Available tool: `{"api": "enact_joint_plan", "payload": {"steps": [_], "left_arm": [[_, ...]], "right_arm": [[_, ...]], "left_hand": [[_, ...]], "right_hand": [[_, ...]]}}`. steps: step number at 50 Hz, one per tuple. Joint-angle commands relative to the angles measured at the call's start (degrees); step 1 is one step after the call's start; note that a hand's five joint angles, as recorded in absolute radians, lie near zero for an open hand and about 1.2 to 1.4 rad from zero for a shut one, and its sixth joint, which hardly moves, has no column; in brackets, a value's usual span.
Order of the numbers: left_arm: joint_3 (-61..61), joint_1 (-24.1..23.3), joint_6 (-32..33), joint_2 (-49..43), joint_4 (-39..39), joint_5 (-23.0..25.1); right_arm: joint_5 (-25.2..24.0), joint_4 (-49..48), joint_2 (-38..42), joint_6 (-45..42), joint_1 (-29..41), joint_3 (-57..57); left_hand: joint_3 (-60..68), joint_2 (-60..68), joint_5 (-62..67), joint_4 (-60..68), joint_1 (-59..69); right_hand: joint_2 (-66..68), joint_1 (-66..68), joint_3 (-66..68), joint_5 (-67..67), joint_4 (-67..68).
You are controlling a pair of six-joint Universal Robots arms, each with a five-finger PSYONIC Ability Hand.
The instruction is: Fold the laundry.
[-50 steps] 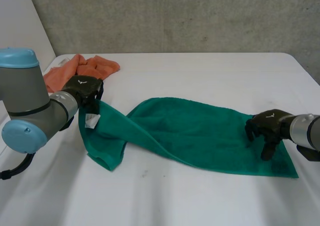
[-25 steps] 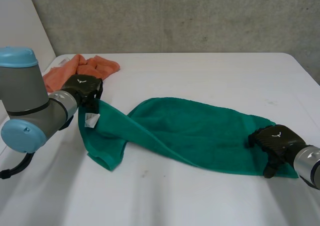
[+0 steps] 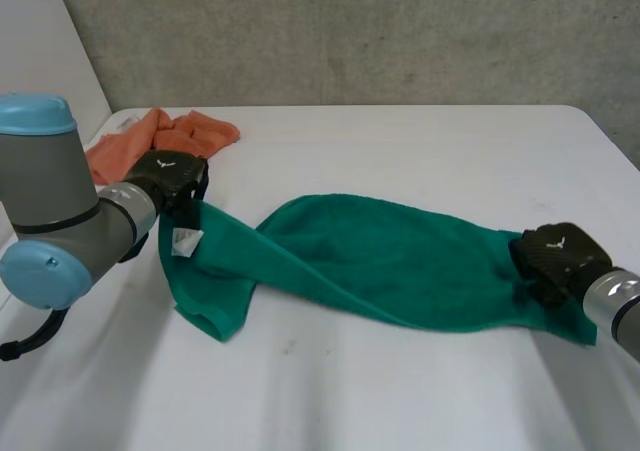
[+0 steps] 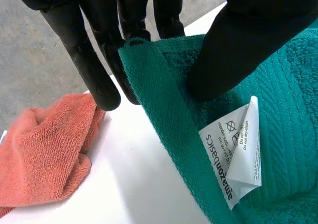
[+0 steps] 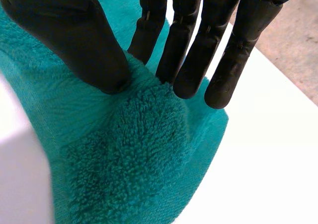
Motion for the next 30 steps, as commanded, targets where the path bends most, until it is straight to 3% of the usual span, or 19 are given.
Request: {"api": "enact_joint_plan", "payload": {"steps": [1,7,14,16,17,19,24,30], "left_arm": [[-1.8,0.4,-0.2,3.7,0.0,0.2],[-2.0,0.2,-0.3,3.4,0.4,0.3],[-1.4,-0.3,-0.4,1.3,0.5,0.1],[-1.4,-0.4,-0.4,1.1,0.5,0.1],[-1.4,-0.4,-0.4,1.1,0.5,0.1],[-1.4,-0.5,-0.4,1.1,0.5,0.0],[-1.5,-1.0,-0.4,1.1,0.5,0.0],[-2.0,-1.0,-0.4,1.1,0.5,0.1]], "right_arm": [[-1.3,7.3,-4.3,2.4,-0.1,-4.9],[-1.0,0.8,-3.3,5.6,0.5,-6.6],[2.5,-8.2,8.3,11.2,6.1,-15.1],[4.1,-7.0,10.1,11.1,6.6,-17.1],[5.7,-4.9,11.3,11.0,7.0,-18.6],[7.5,-0.5,11.7,11.3,7.1,-20.6],[7.7,6.5,8.6,12.0,6.8,-21.0],[7.0,12.1,5.3,11.4,6.6,-19.7]], "left_hand": [[11.7,11.4,13.8,11.1,14.4],[11.7,11.4,13.8,11.1,14.4],[11.7,11.4,13.8,11.1,14.4],[11.7,11.4,13.8,11.1,14.4],[11.7,11.4,13.8,11.1,14.4],[11.7,11.4,13.8,11.1,14.4],[11.7,11.4,13.8,11.1,14.4],[11.7,11.4,13.8,11.1,14.4]], "right_hand": [[12.7,23.9,12.3,13.2,11.9],[12.7,23.9,12.3,13.2,11.9],[12.7,23.9,12.3,13.2,11.9],[12.7,23.9,12.3,13.2,11.9],[3.9,15.1,3.6,4.4,3.2],[-27.5,-16.2,-27.8,-26.9,-28.2],[-34.5,-23.3,-34.9,-34.0,-35.3],[-34.0,-22.8,-34.4,-33.5,-34.8]]}}
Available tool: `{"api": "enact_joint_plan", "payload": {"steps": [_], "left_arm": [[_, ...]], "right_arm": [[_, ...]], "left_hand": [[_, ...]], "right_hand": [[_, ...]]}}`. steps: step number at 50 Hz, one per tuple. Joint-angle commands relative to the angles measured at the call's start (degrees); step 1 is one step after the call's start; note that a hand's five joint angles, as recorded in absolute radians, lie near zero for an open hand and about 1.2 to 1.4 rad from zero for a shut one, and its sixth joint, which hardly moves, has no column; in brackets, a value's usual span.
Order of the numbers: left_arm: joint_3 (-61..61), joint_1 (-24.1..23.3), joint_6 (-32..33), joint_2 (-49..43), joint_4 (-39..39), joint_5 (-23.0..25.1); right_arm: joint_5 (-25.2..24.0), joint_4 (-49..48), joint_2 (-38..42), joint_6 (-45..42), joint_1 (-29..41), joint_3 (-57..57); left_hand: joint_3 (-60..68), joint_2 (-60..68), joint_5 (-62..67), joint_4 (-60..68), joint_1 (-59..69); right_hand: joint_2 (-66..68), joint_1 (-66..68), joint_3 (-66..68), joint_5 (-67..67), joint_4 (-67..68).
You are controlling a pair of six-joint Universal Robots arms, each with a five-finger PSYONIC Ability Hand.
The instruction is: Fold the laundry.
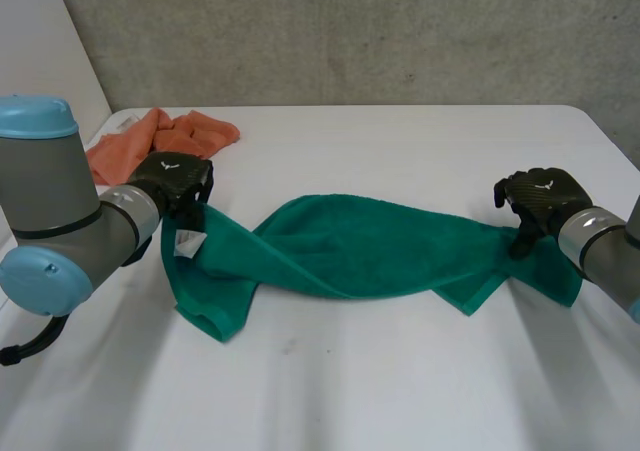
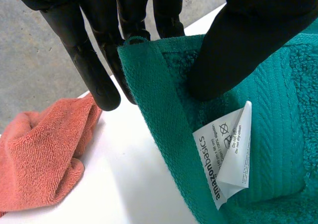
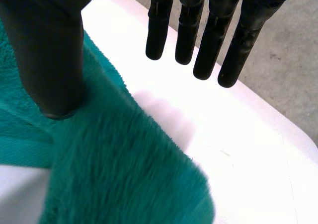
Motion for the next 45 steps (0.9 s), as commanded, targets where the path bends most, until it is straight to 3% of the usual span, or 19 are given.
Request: {"api": "enact_joint_plan", "payload": {"steps": [1,10,12,14,21,25,28,30,34,41,45], "left_arm": [[-0.5,-0.1,0.0,0.1,0.0,0.1],[-0.6,-0.2,0.0,-0.1,0.0,0.1],[-0.7,-0.2,0.0,-0.1,-0.1,0.1],[-0.7,-0.2,0.0,-0.1,-0.1,0.1],[-2.1,-0.3,0.4,2.0,-0.7,0.1],[-3.6,0.0,0.9,8.3,-2.8,0.1],[-4.3,0.4,2.1,14.2,-7.5,0.2],[-4.5,0.4,3.4,17.3,-10.6,0.3],[-5.5,0.8,8.9,24.6,-17.7,0.8],[-8.1,1.0,17.2,25.3,-18.5,0.8],[-7.5,0.6,18.9,16.7,-16.7,0.1]], "right_arm": [[-0.8,6.5,-3.8,-0.5,-0.5,1.6],[-0.7,2.1,2.9,-0.8,-1.0,0.4],[-0.6,2.2,3.4,-0.8,-1.0,0.3],[-0.5,2.0,3.6,-0.7,-1.2,0.4],[0.3,2.8,-2.0,-1.7,-2.6,0.3],[-0.1,11.1,-13.2,-6.8,-3.5,-0.8],[-0.4,22.7,-19.4,-13.4,-4.4,-4.7],[-0.7,31.9,-20.3,-18.4,-5.2,-8.1],[-0.5,41.3,-21.3,-23.7,-6.0,-12.5],[-0.2,43.6,-20.7,-25.7,-5.4,-14.5],[0.6,43.5,-15.3,-25.8,-5.0,-14.1]], "left_hand": [[11.7,11.4,13.8,11.1,14.4],[11.7,11.4,13.8,11.1,14.4],[11.7,11.4,13.8,11.1,14.4],[11.7,11.4,13.8,11.1,14.4],[11.7,11.4,13.8,11.1,14.4],[11.7,11.4,13.8,11.1,14.4],[11.7,11.4,13.8,11.1,14.4],[11.7,11.4,13.8,11.1,14.4],[11.7,11.4,13.8,11.1,14.4],[11.7,11.4,13.8,11.1,14.4],[11.7,11.4,13.8,11.1,14.4]], "right_hand": [[2.3,6.0,2.4,2.5,2.3],[16.7,20.4,16.9,16.9,16.7],[27.5,31.1,27.6,27.6,27.5],[48.7,52.4,48.8,48.9,48.7],[48.8,52.5,48.9,49.0,48.8],[48.8,52.5,48.9,49.0,48.8],[48.8,52.5,48.9,49.0,48.8],[48.8,52.5,48.9,49.0,48.8],[48.8,52.5,48.9,49.0,48.8],[48.8,52.5,48.9,49.0,48.8],[48.8,52.5,48.9,49.0,48.8]]}}
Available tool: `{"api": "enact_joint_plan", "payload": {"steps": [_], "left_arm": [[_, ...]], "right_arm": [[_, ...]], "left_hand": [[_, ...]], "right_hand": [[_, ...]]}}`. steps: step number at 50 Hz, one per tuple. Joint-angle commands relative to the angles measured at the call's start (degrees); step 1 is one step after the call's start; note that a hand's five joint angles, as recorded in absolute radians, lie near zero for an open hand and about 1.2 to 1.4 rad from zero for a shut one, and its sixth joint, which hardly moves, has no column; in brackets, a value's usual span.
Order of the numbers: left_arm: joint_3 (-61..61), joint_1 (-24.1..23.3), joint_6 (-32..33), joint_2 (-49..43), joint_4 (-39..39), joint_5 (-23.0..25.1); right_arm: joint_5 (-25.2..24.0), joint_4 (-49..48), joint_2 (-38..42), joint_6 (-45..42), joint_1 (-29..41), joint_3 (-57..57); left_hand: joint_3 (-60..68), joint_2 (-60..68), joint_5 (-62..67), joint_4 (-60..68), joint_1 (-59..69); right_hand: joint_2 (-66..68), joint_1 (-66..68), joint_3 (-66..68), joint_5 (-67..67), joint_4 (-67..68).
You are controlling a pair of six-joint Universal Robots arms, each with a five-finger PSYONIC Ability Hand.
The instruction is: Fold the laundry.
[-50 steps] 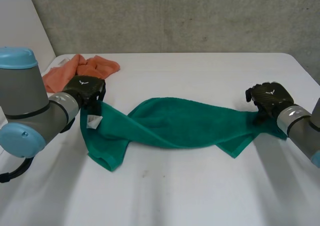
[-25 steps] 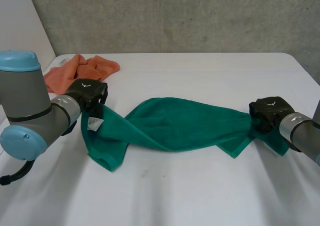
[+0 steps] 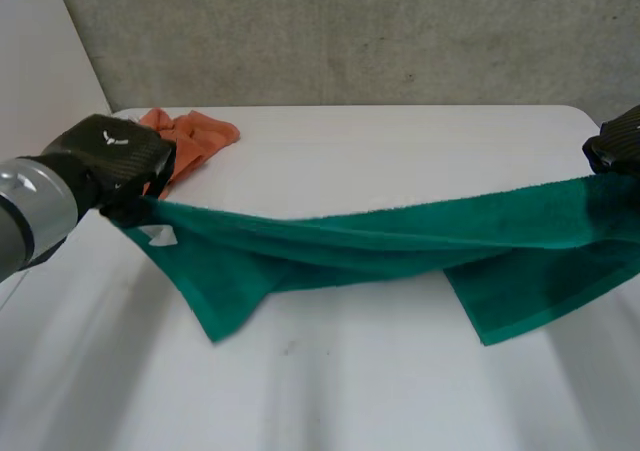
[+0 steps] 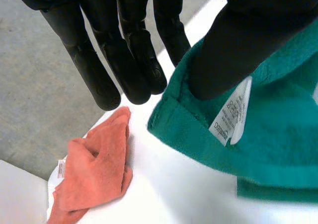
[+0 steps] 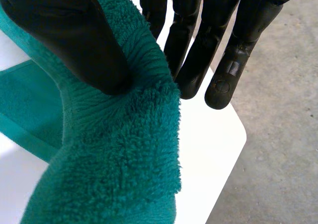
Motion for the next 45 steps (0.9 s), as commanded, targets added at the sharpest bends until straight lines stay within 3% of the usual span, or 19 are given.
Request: {"api": "enact_joint_plan", "payload": {"steps": [1,9,13,18,23,29,40,45], "left_arm": [[0.4,-0.3,4.6,-10.9,2.3,-0.7],[16.5,-1.9,1.2,-26.4,10.7,-4.8],[27.5,-3.0,-0.9,-29.2,18.1,-9.1],[36.9,-3.1,-1.1,-28.8,30.5,-10.9],[42.7,-4.6,-1.4,-26.9,41.5,-13.3],[42.1,-5.5,-3.0,-26.4,43.2,-14.1],[22.6,-4.9,-4.5,-26.5,44.0,-12.5],[14.3,-4.9,-4.1,-31.0,43.8,-11.7]], "right_arm": [[1.0,-0.6,8.3,-0.1,1.1,0.3],[8.8,-5.8,22.6,4.4,8.2,-13.5],[12.3,-14.6,25.5,7.1,10.7,-22.5],[12.6,-32.1,25.5,12.8,11.6,-33.5],[13.0,-45.9,24.1,17.3,12.2,-36.8],[12.5,-46.5,24.0,18.0,12.8,-36.6],[9.9,-41.0,30.4,17.5,13.9,-27.2],[8.2,-38.1,35.9,15.9,13.8,-22.5]], "left_hand": [[11.7,11.3,13.8,11.1,14.4],[11.7,11.3,13.8,11.1,14.4],[11.7,11.3,13.8,11.1,14.4],[11.7,11.3,13.8,11.1,14.4],[11.7,11.3,13.8,11.1,14.4],[11.7,11.3,13.8,11.1,14.4],[11.7,11.3,13.8,11.1,14.4],[11.7,11.3,13.8,11.1,14.4]], "right_hand": [[12.5,23.3,12.3,12.9,11.9],[12.5,23.3,12.3,12.9,11.9],[12.5,23.3,12.3,12.9,11.9],[12.5,23.3,12.3,12.9,11.9],[12.5,23.3,12.3,12.9,11.9],[12.5,23.3,12.3,12.9,11.9],[12.5,23.3,12.3,12.9,11.9],[12.5,23.3,12.3,12.9,11.9]]}}
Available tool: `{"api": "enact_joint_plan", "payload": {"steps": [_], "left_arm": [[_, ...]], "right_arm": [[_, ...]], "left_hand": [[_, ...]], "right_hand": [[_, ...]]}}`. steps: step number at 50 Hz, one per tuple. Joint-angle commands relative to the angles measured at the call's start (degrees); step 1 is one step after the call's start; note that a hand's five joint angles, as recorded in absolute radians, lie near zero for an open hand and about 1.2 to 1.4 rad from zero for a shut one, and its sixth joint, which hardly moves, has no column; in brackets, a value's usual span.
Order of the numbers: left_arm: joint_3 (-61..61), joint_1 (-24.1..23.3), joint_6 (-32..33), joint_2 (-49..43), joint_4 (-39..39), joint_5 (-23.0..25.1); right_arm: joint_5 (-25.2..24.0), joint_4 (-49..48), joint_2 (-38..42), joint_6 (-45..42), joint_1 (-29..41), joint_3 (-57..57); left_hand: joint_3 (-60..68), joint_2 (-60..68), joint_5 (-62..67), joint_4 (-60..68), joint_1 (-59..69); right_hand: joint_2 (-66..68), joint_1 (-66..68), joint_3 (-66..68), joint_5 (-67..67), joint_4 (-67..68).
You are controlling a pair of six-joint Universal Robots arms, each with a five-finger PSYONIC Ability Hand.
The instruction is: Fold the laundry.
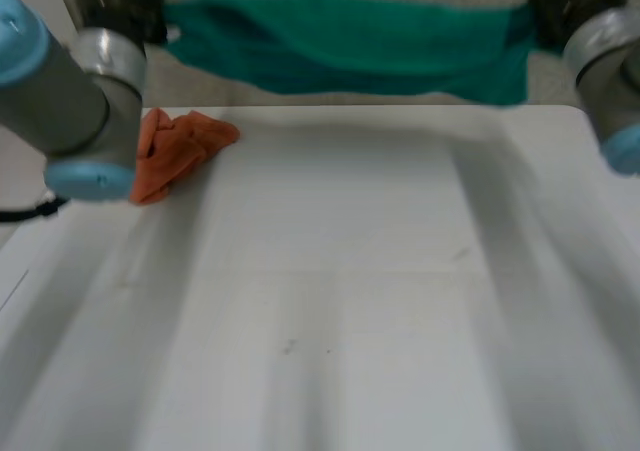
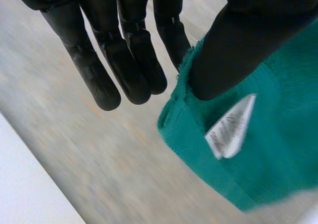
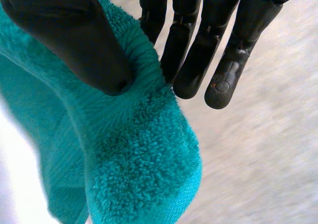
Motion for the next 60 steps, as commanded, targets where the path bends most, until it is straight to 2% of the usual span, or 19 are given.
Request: {"api": "enact_joint_plan", "payload": {"steps": [1,6,9,13,18,22,26,29,31,35,37,42,46,50,55,60], "left_arm": [[-12.3,0.1,0.4,-5.7,-0.4,1.2],[-15.9,-0.4,0.9,-9.2,-2.3,1.0],[-19.1,-0.1,1.5,-9.1,-5.9,1.0],[-22.5,-0.4,2.1,-6.8,-11.9,1.0],[-29.2,0.4,4.4,5.0,-22.6,1.3],[-36.0,1.2,10.2,13.7,-31.5,1.4],[-44.5,3.0,22.5,22.6,-39.6,1.5],[-47.3,2.9,27.0,24.8,-40.6,1.6],[-48.2,2.4,28.9,25.1,-40.2,1.7],[-46.0,2.5,27.2,23.4,-35.6,2.6],[-43.9,2.5,25.7,20.4,-32.7,2.6],[-35.5,1.8,17.6,10.4,-25.4,2.2],[-29.0,1.8,12.2,4.3,-22.8,2.4],[-22.5,0.9,9.2,-2.0,-19.1,2.2],[-16.0,-0.6,8.9,-7.6,-12.9,1.4],[-10.5,-1.6,9.7,-13.1,-7.5,-1.5]], "right_arm": [[-2.6,4.5,8.4,-2.4,-0.1,7.6],[-3.1,6.0,15.0,-10.5,-0.3,10.9],[-3.0,6.1,15.4,-13.5,-0.6,12.3],[-2.7,7.0,12.0,-14.9,-0.6,16.4],[-2.3,16.4,-2.6,-15.2,-1.2,26.1],[-2.6,26.8,-10.9,-15.5,-3.5,30.5],[-3.1,36.3,-13.3,-17.2,-7.9,33.2],[-3.1,41.1,-13.3,-20.1,-9.4,34.1],[-3.0,41.6,-13.3,-20.6,-9.5,34.2],[-3.0,38.4,-12.0,-20.6,-9.3,33.9],[-2.7,34.9,-8.3,-20.6,-9.2,32.8],[-1.2,28.0,-2.0,-20.3,-6.9,29.3],[-0.1,22.3,0.8,-17.7,-5.8,27.3],[0.4,17.3,3.8,-16.7,-5.3,24.8],[2.1,14.8,8.2,-16.6,-4.9,20.5],[5.4,13.7,12.6,-16.9,-3.5,14.6]], "left_hand": [[11.6,11.2,13.8,11.1,14.4],[11.6,11.2,13.8,11.1,14.4],[11.6,11.2,13.8,11.1,14.4],[11.6,11.2,13.8,11.1,14.4],[11.6,11.2,13.8,11.1,14.4],[11.6,11.2,13.8,11.1,14.4],[11.6,11.2,13.8,11.1,14.4],[11.6,11.2,13.8,11.1,14.4],[11.6,11.2,13.8,11.1,14.4],[11.6,11.2,13.8,11.1,14.4],[11.6,11.2,13.8,11.1,14.4],[11.6,11.2,13.8,11.1,14.4],[11.6,11.2,13.8,11.1,14.4],[11.6,11.2,13.8,11.1,14.4],[11.6,11.2,13.8,11.1,14.4],[11.6,11.2,13.8,11.1,14.4]], "right_hand": [[12.5,23.3,12.3,12.6,11.7],[12.5,23.3,12.3,12.6,11.7],[12.5,23.3,12.3,12.6,11.7],[12.5,23.3,12.3,12.6,11.7],[12.5,23.3,12.3,12.6,11.7],[12.5,23.3,12.3,12.6,11.7],[12.5,23.3,12.3,12.6,11.7],[12.5,23.3,12.3,12.6,11.7],[12.5,23.3,12.3,12.6,11.7],[12.5,23.3,12.3,12.6,11.7],[12.5,23.3,12.3,12.6,11.7],[12.5,23.3,12.3,12.6,11.7],[12.5,23.3,12.3,12.6,11.7],[12.5,23.3,12.3,12.6,11.7],[12.5,23.3,12.3,12.6,11.7],[12.5,23.3,12.3,12.6,11.7]]}}
